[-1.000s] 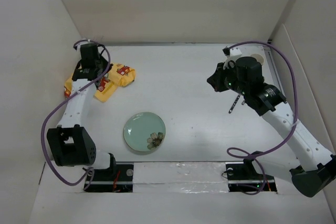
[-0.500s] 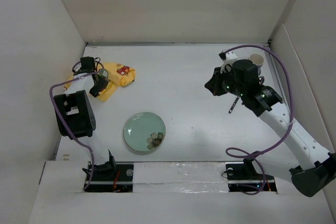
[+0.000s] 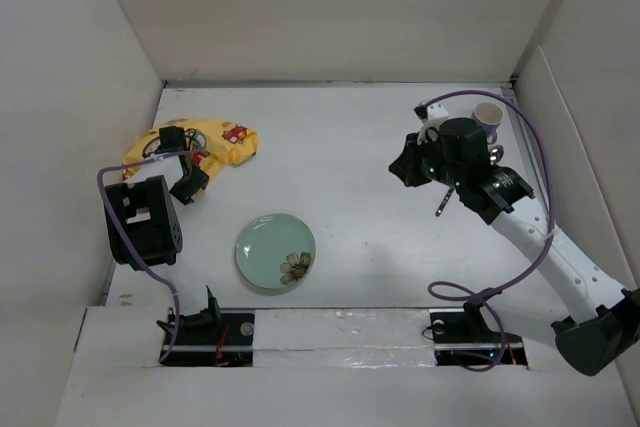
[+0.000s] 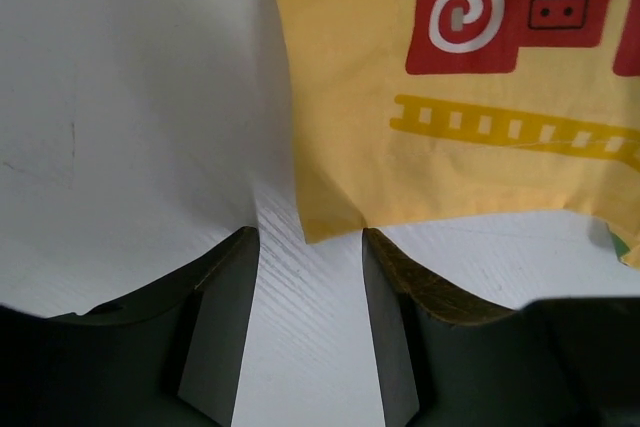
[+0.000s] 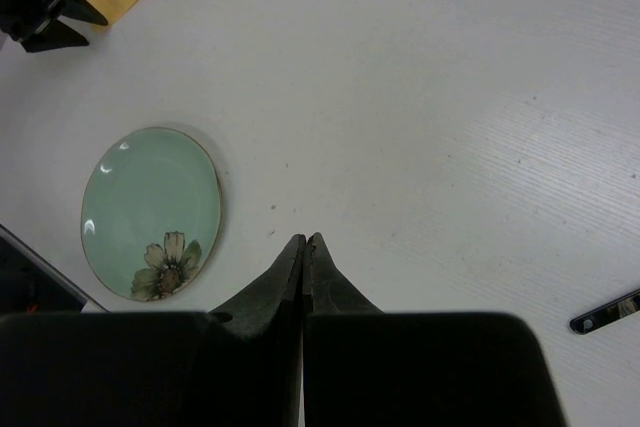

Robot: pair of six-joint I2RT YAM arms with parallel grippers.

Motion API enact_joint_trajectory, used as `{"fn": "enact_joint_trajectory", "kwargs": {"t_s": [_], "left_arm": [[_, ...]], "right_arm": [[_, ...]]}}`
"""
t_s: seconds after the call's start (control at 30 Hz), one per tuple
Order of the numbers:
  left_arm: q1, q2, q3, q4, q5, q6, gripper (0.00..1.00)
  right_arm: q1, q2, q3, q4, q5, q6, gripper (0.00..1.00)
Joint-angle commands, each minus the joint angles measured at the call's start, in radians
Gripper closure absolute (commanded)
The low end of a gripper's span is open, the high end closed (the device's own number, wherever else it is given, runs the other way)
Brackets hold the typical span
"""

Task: Set the dinner table for one person

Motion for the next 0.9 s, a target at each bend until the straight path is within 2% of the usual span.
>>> {"fn": "enact_joint_trajectory", "kwargs": {"t_s": [0.0, 0.1, 0.17, 0.23, 0.27, 0.43, 0.57, 0.67, 0.73, 0.8, 0.87], "left_arm": [[0.002, 0.035, 0.007, 0.008, -0.042, -0.017, 0.58], [0.002, 0.067, 0.029, 0.014, -0.046, -0.022, 0.61], [0.002, 0.087, 0.044, 0.009, -0.04, -0.025, 0.68], [0.002, 0.092, 0.049, 0.003, -0.046, -0.031, 0.7], [0.002, 0.092, 0.052, 0.008, -0.05, -0.028, 0.8], [0.002, 0.096, 0.073, 0.002, -0.024, -0.022, 0.99], [0.002, 0.049, 0.093, 0.002, 0.019, -0.011, 1.0], [-0.059, -0.021, 0.168, -0.023, 0.023, 0.039, 1.0], [-0.117, -0.051, 0.243, -0.056, 0.029, 0.061, 1.0], [-0.156, -0.094, 0.378, -0.096, 0.055, 0.081, 1.0], [-0.217, -0.121, 0.522, -0.104, 0.067, 0.086, 1.0]], "right_arm": [[0.01, -0.026, 0.009, 0.034, 0.001, -0.006, 1.0], [0.01, -0.034, 0.004, 0.031, 0.004, -0.003, 1.0], [0.01, -0.038, 0.004, 0.027, 0.01, 0.0, 1.0], [0.01, -0.045, 0.003, 0.027, 0.016, 0.002, 1.0], [0.01, -0.046, -0.002, 0.03, 0.019, 0.003, 1.0], [0.01, -0.028, 0.015, 0.031, 0.015, 0.006, 1.0], [0.019, -0.008, 0.035, 0.039, 0.019, 0.0, 0.98], [0.019, 0.012, 0.04, 0.062, 0.015, 0.008, 0.89], [0.019, 0.021, 0.029, 0.112, 0.012, 0.024, 0.73], [0.019, 0.046, 0.026, 0.157, 0.006, 0.037, 0.59], [0.019, 0.07, 0.041, 0.174, 0.003, 0.057, 0.54]]}}
